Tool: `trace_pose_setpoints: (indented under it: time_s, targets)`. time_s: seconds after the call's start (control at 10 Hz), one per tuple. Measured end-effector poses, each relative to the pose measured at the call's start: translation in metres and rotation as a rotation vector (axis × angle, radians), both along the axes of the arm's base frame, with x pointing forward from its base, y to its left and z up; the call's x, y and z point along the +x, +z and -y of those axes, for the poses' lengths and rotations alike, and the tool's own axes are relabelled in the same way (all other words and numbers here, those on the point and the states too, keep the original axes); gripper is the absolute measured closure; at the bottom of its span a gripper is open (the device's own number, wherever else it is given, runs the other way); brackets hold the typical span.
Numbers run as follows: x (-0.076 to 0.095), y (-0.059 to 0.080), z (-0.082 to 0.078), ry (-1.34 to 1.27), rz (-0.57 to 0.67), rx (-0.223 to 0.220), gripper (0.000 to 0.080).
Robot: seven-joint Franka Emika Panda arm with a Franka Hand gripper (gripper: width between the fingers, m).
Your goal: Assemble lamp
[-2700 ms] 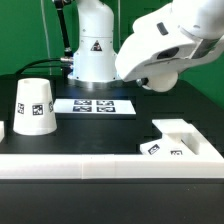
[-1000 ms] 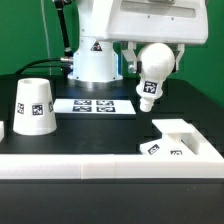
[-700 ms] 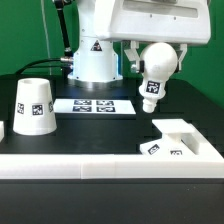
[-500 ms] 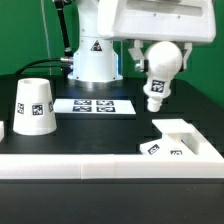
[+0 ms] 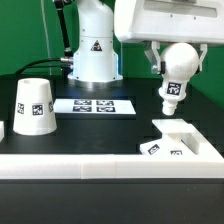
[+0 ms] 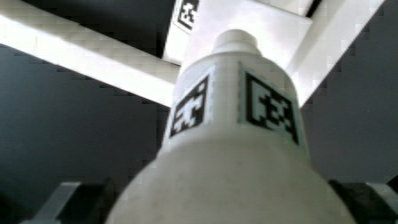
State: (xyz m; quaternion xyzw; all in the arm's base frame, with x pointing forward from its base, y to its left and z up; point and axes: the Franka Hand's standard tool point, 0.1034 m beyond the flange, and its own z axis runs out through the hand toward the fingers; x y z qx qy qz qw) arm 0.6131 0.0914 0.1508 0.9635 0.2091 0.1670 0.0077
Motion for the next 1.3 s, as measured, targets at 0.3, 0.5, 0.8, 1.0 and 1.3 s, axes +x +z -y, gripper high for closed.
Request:
trace_pose_setpoints:
  time_s: [0.3,0.5,0.8,1.0,1.3]
  targets:
    - [0.001,-0.001,0.0,0.01,0.03,0.001,0.0223]
    - [0.003,-0.003,0.0,0.011,0.042,0.002,0.0223]
    - [0.002,-0.009,-0.003,0.014,0.058,0.005,0.0223]
    - [0.0,-0.013,-0.006,0.02,0.051,0.005,0.0223]
    - [-0.002,-0.019,-0.006,0.021,0.042,0.004,0.0223]
